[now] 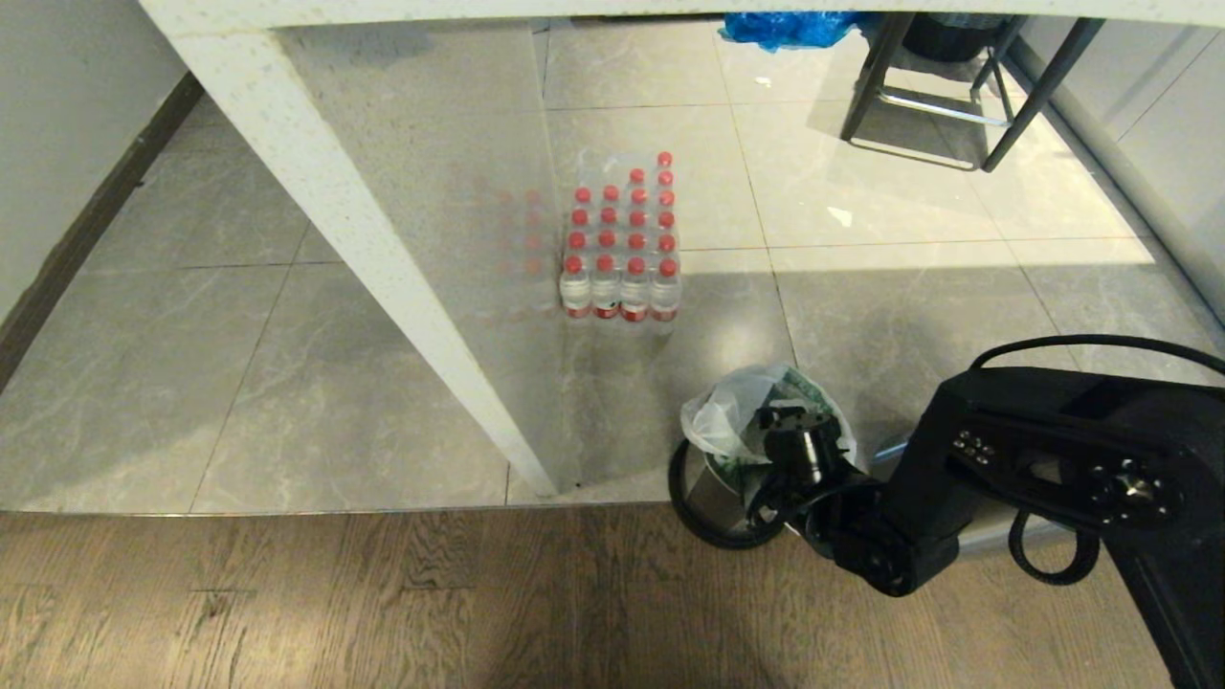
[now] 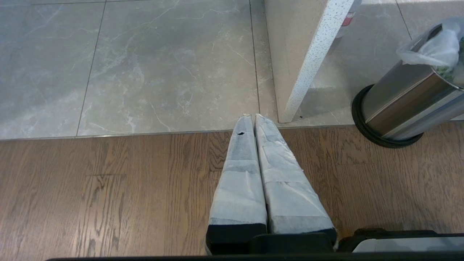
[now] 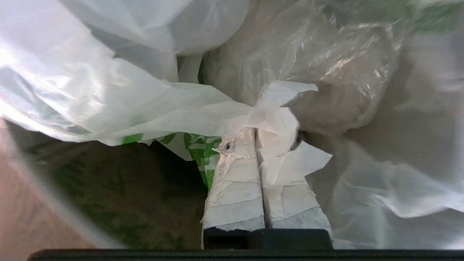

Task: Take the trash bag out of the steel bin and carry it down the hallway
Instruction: Pick up the trash bag

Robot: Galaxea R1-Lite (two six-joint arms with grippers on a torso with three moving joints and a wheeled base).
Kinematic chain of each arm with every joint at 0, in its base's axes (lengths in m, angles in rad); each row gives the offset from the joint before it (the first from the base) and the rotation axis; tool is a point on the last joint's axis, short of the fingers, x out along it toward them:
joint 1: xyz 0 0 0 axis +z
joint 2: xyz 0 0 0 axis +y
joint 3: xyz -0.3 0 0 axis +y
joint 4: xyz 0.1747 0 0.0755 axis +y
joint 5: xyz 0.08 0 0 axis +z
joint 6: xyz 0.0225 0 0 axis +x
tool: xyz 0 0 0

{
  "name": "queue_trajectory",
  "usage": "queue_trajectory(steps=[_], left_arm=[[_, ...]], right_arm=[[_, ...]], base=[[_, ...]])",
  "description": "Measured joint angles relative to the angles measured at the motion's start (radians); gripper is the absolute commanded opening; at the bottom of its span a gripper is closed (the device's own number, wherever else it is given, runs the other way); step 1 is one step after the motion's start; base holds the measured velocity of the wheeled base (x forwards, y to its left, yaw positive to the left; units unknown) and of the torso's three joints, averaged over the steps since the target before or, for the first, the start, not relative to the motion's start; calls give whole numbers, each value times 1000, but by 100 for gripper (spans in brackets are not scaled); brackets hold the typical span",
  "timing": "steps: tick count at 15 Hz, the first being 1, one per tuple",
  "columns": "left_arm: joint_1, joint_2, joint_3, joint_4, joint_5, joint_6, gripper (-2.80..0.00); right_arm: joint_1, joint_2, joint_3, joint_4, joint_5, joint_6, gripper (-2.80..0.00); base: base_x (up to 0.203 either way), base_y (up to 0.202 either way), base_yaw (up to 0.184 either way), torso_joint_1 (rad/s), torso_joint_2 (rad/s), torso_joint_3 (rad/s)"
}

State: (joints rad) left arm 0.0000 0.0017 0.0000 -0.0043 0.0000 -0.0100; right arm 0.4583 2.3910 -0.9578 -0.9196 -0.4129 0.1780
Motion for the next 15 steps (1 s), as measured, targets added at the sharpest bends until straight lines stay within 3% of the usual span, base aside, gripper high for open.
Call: queue_trajectory(steps=[10, 15], left_arm=[[0, 0, 0, 0, 0, 0, -280], [0, 0, 0, 0, 0, 0, -280]], right_arm=[[4, -320, 104, 179, -67, 66, -280], [52, -514, 135, 364, -91, 118, -280]], base=[[0, 0, 0, 0, 0, 0], [0, 0, 0, 0, 0, 0]])
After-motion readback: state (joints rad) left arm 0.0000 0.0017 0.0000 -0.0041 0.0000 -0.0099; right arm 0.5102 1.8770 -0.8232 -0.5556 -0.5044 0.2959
